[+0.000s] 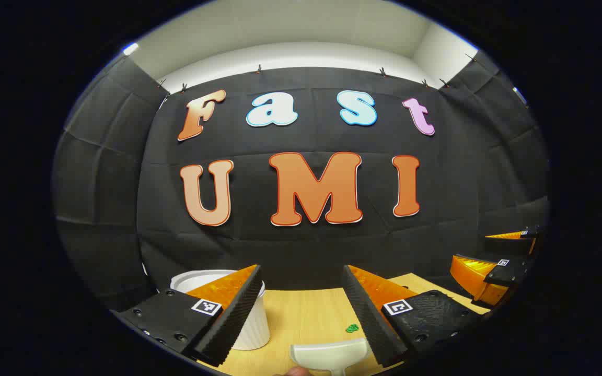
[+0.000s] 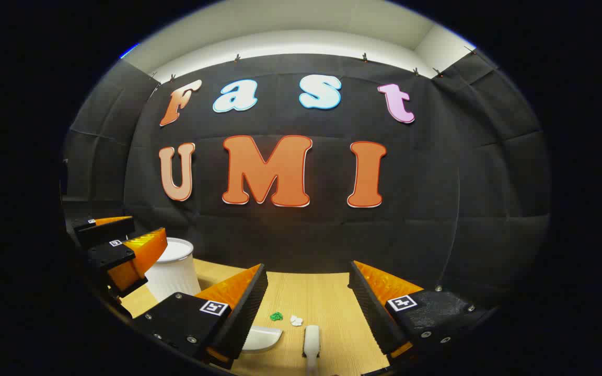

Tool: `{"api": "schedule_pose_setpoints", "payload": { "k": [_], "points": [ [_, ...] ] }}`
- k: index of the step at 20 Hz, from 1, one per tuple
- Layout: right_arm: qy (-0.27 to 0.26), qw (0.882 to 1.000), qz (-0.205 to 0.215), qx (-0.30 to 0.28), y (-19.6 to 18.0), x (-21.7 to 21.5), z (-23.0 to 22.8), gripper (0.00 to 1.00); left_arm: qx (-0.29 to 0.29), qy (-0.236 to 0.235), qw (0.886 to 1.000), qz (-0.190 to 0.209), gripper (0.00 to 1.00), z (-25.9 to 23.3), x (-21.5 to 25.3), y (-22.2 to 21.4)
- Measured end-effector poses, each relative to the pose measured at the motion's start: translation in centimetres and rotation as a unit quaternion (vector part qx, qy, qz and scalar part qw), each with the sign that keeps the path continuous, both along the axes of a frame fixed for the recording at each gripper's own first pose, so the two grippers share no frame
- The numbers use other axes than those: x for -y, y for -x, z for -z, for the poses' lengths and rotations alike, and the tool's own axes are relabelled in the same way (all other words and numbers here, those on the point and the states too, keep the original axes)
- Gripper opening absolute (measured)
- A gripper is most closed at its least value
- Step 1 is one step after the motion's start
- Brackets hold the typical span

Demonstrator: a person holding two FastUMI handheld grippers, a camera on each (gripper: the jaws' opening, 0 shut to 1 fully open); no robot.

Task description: Pick up the small broom and dustpan from the desktop, sweep the trash into the dustpan with the broom, and then empty the trash into the garbage bin.

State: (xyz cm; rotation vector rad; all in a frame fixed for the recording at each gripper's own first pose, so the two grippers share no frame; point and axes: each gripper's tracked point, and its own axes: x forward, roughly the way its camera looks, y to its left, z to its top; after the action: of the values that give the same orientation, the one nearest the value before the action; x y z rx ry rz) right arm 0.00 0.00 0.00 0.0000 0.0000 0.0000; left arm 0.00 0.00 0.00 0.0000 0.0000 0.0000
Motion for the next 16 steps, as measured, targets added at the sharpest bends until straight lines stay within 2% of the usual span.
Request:
{"api": "schedule_pose_setpoints", "payload": {
  "k": [1, 2, 5, 6, 7, 8, 9, 10, 11, 12, 14, 15, 16],
  "points": [
    [0.0, 1.0, -0.003, 0.004, 0.1, 0.2, -0.7, 0.95, 0.006, 0.003, 1.0, -0.006, 0.99, -0.8, -0.5, 0.1],
    [0.001, 1.0, -0.005, 0.004, 0.1, 0.2, -1.0, 0.94, 0.005, 0.008, 1.0, -0.013, 0.95, -1.1, -0.9, -0.1],
    [-0.002, 1.0, -0.012, 0.002, -0.2, 0.2, -1.4, 0.94, -0.001, 0.013, 1.0, -0.024, 0.95, -1.7, -1.7, -0.3],
    [-0.001, 1.0, -0.016, 0.0, -0.4, 0.0, -1.5, 0.94, -0.004, 0.013, 1.0, -0.026, 0.99, -1.7, -1.8, -0.3],
    [0.003, 1.0, -0.018, -0.008, -0.5, 0.0, -1.5, 0.94, -0.008, 0.011, 1.0, -0.026, 0.95, -1.8, -1.8, -0.3],
    [0.004, 1.0, -0.023, -0.017, -0.7, -0.2, -1.3, 0.94, -0.015, 0.012, 0.999, -0.025, 0.95, -1.7, -1.8, -0.3],
    [0.001, 0.999, -0.027, -0.021, -0.7, -0.3, -1.3, 0.94, -0.016, 0.015, 0.999, -0.025, 0.99, -1.9, -1.7, -0.2],
    [-0.004, 0.999, -0.033, -0.019, -0.5, -0.4, -1.5, 0.94, -0.016, 0.016, 0.999, -0.024, 0.95, -2.2, -1.5, -0.2],
    [-0.004, 0.999, -0.033, -0.017, -0.5, -0.5, -1.7, 0.94, -0.016, 0.015, 0.999, -0.024, 0.99, -2.2, -1.6, -0.2],
    [-0.001, 0.999, -0.035, -0.017, -0.5, -0.5, -1.6, 0.94, -0.017, 0.015, 0.999, -0.027, 0.99, -2.2, -1.7, -0.2],
    [0.007, 0.999, -0.035, -0.025, -0.5, -0.7, -1.4, 0.95, -0.027, 0.015, 0.999, -0.025, 0.95, -2.2, -1.2, 0.0],
    [0.008, 0.999, -0.035, -0.026, -0.5, -0.6, -1.4, 0.94, -0.025, 0.014, 0.999, -0.027, 0.99, -2.3, -1.2, 0.2],
    [0.006, 0.999, -0.034, -0.025, -0.5, -0.4, -1.7, 0.95, -0.018, 0.013, 0.999, -0.031, 0.95, -3.1, -1.4, 0.1]
  ]
}}
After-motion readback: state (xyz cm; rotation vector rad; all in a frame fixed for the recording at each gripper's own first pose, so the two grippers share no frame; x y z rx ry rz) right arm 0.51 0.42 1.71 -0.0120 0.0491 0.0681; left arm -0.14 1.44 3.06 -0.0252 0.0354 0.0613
